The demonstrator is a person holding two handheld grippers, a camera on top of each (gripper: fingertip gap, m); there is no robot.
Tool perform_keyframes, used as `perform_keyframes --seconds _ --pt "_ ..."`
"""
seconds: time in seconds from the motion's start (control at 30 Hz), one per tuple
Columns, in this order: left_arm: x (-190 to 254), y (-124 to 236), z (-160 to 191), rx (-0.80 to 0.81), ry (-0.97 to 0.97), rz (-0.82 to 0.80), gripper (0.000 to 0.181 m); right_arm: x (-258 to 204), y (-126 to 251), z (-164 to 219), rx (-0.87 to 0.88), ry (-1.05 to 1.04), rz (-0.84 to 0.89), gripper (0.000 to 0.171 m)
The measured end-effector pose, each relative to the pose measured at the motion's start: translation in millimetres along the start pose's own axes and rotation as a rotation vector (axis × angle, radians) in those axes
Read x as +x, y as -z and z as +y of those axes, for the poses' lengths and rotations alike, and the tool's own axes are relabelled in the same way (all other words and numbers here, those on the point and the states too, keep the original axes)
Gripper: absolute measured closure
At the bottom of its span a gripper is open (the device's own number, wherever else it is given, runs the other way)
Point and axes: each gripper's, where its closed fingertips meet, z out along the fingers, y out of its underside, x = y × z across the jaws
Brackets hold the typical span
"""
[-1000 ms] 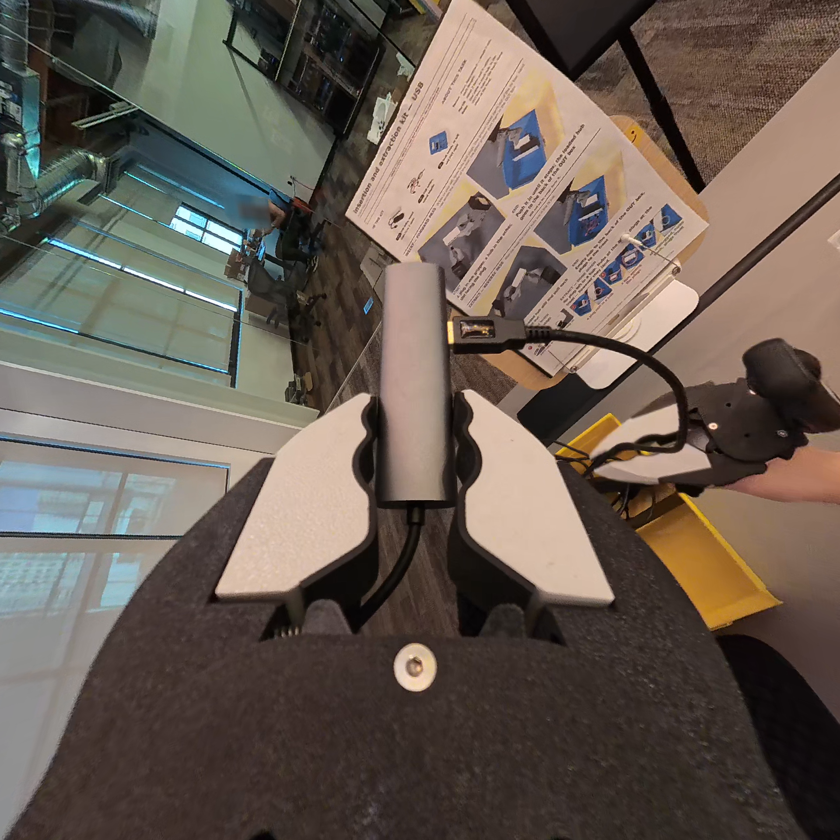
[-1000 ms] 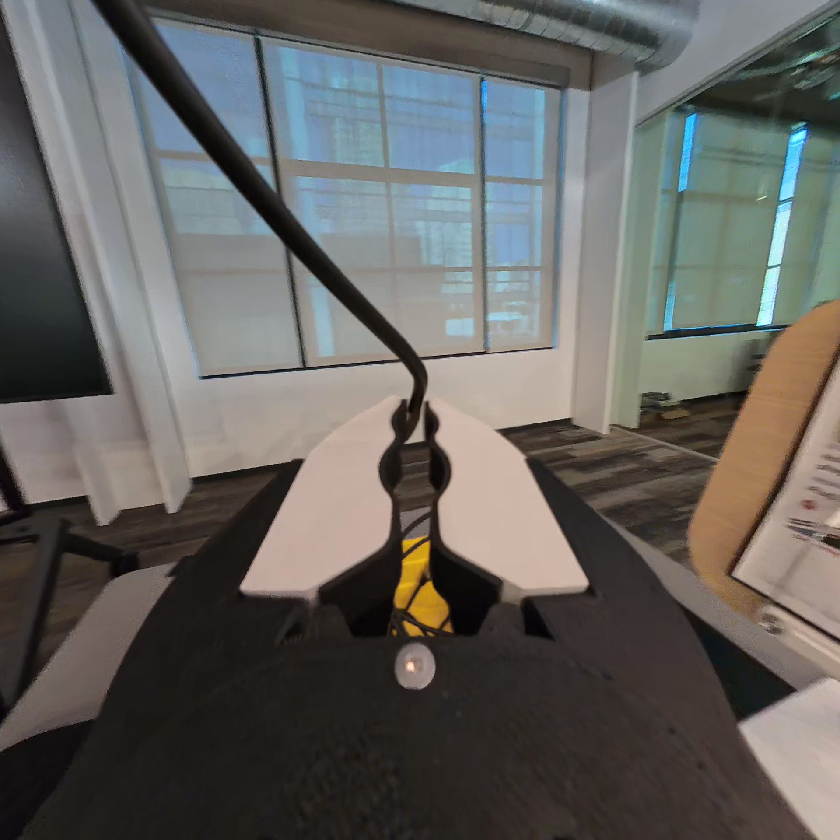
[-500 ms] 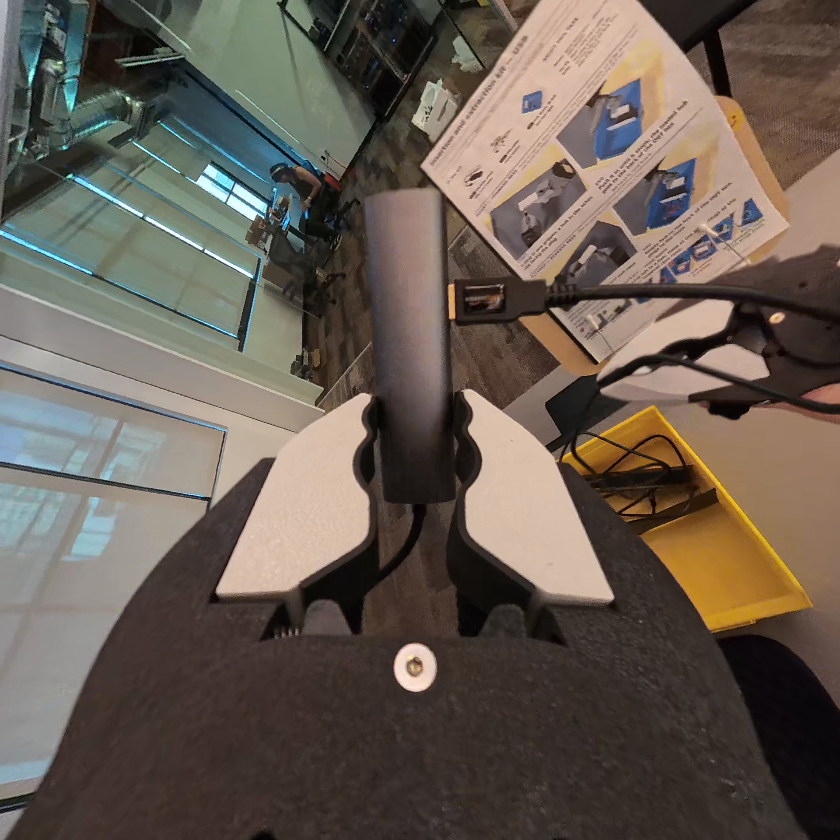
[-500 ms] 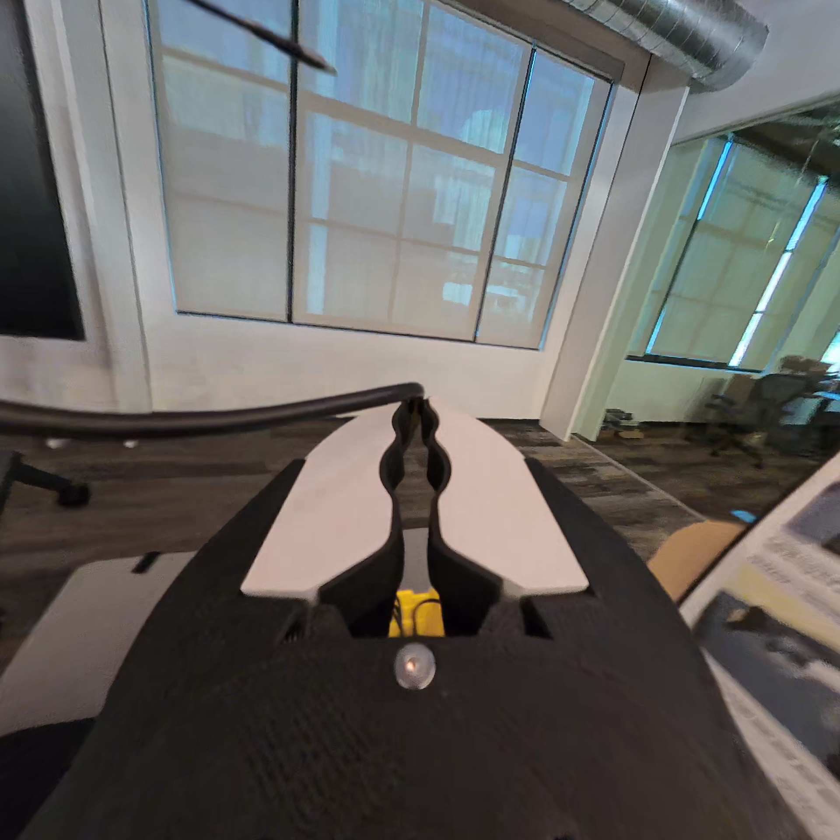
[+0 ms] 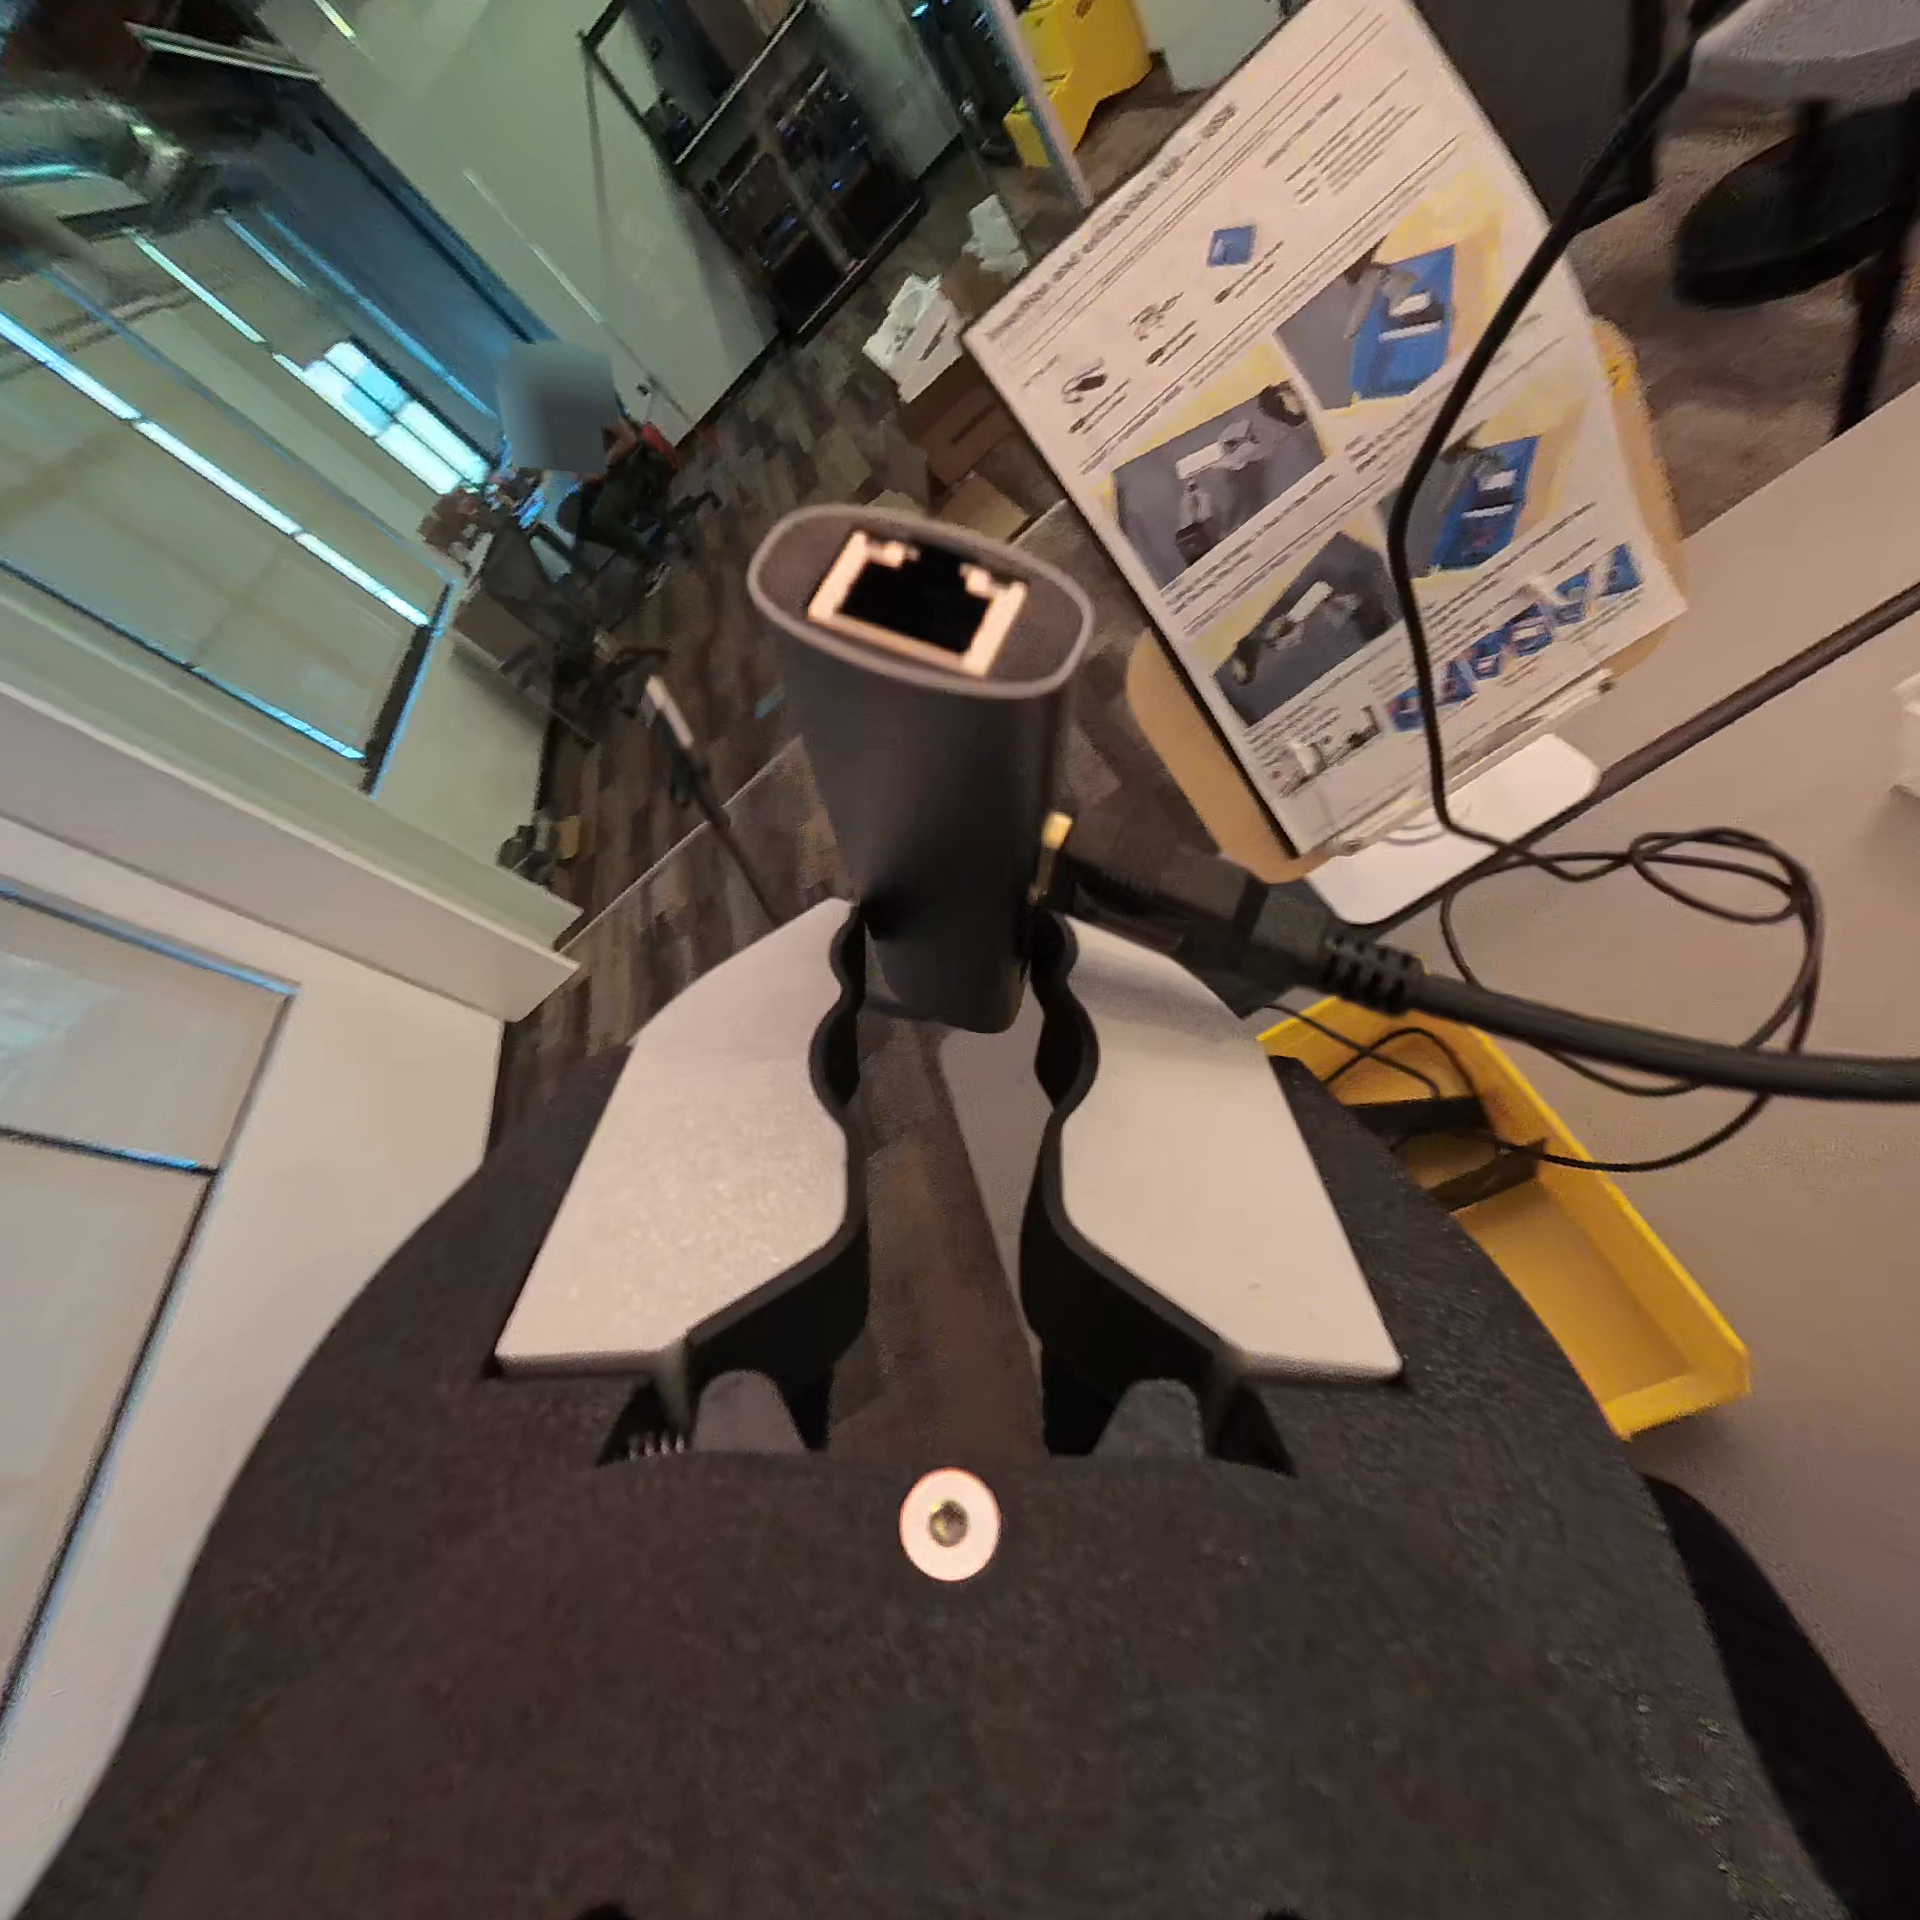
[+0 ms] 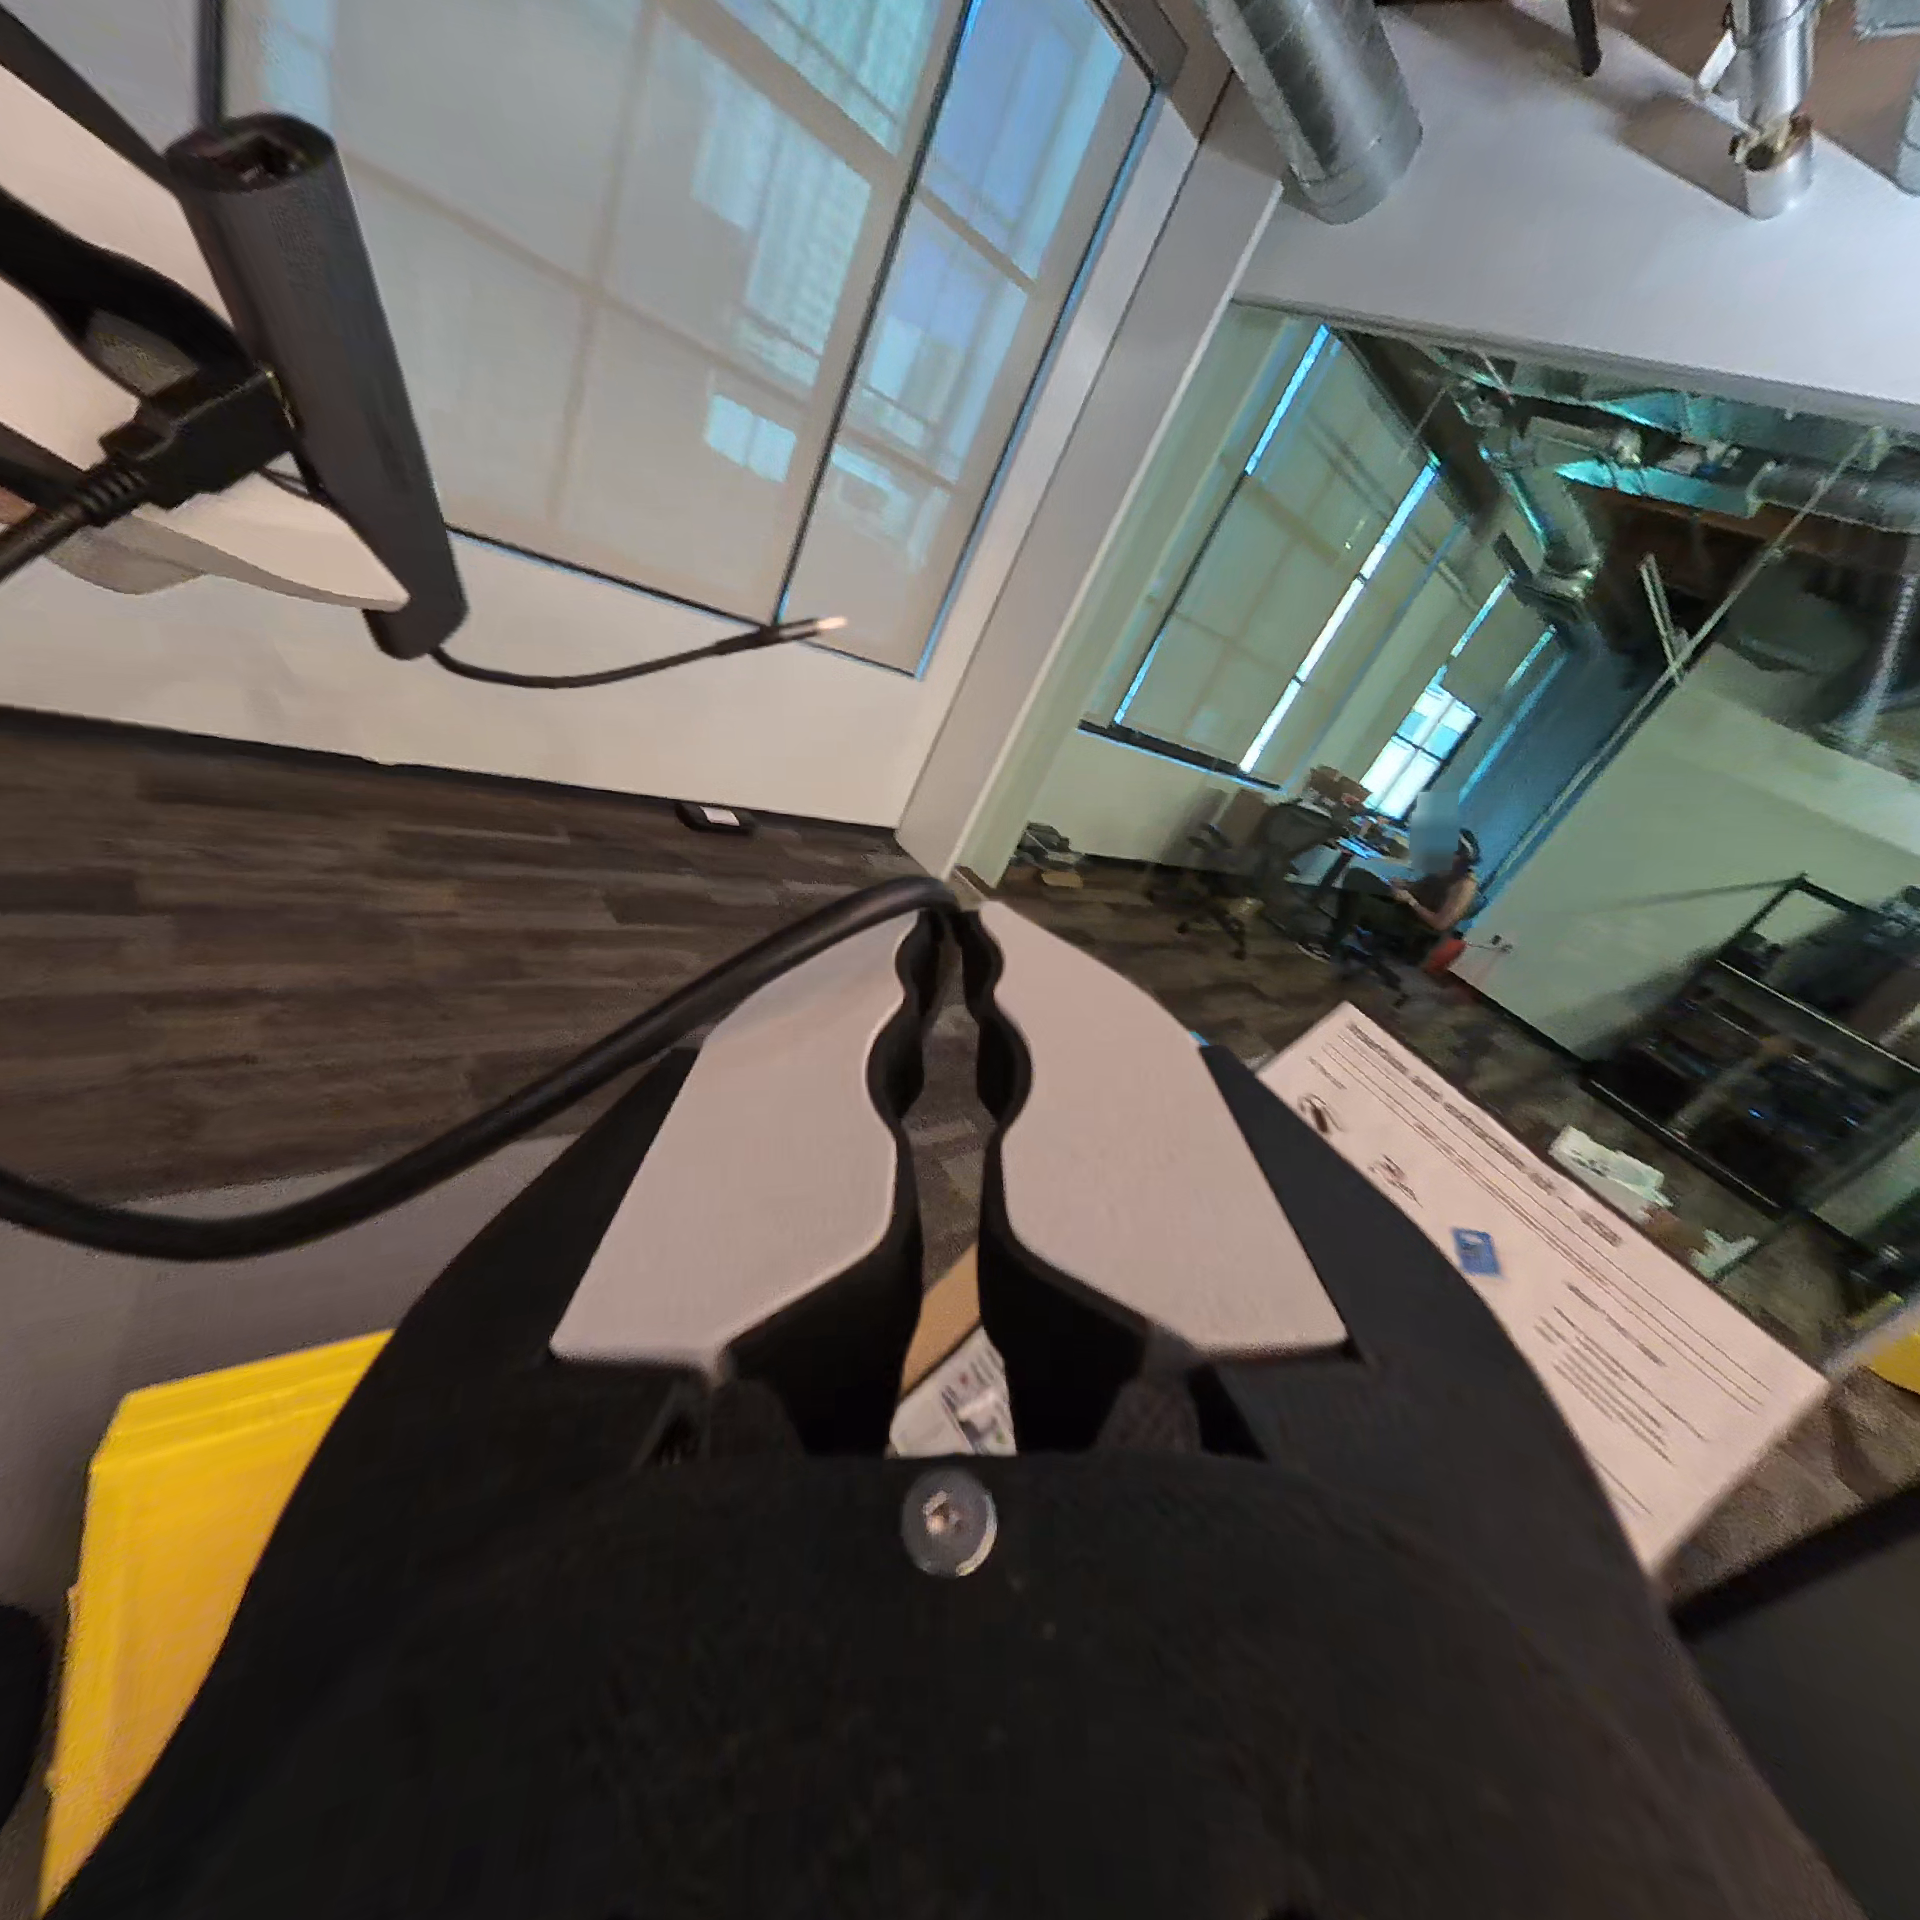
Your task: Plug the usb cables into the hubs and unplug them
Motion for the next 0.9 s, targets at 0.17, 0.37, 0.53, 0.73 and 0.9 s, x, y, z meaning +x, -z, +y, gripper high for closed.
perform_keyframes --seconds 0.17,0.37,0.53,0.73,0.9 --pt "23.8 -23.3 6.9 0.022 0.017 0.127 0.151 22.6 27.6 38.2 -0.112 -0.028 0.050 0.166" --pt "51.6 -43.6 3.9 0.030 -0.016 0.205 0.151 68.4 73.1 56.2 -0.107 -0.091 0.145 0.166" --pt "66.3 -43.1 -18.5 0.070 -0.039 0.238 0.152 107.7 102.1 3.7 -0.103 -0.064 0.240 0.166" --pt "70.5 -42.8 -34.6 0.099 -0.067 0.230 0.152 120.9 112.5 -16.1 -0.234 0.057 0.304 0.166" --pt "52.0 -28.8 -51.7 0.132 -0.049 0.197 0.152 131.1 109.6 -66.1 -0.262 0.115 0.354 0.165"
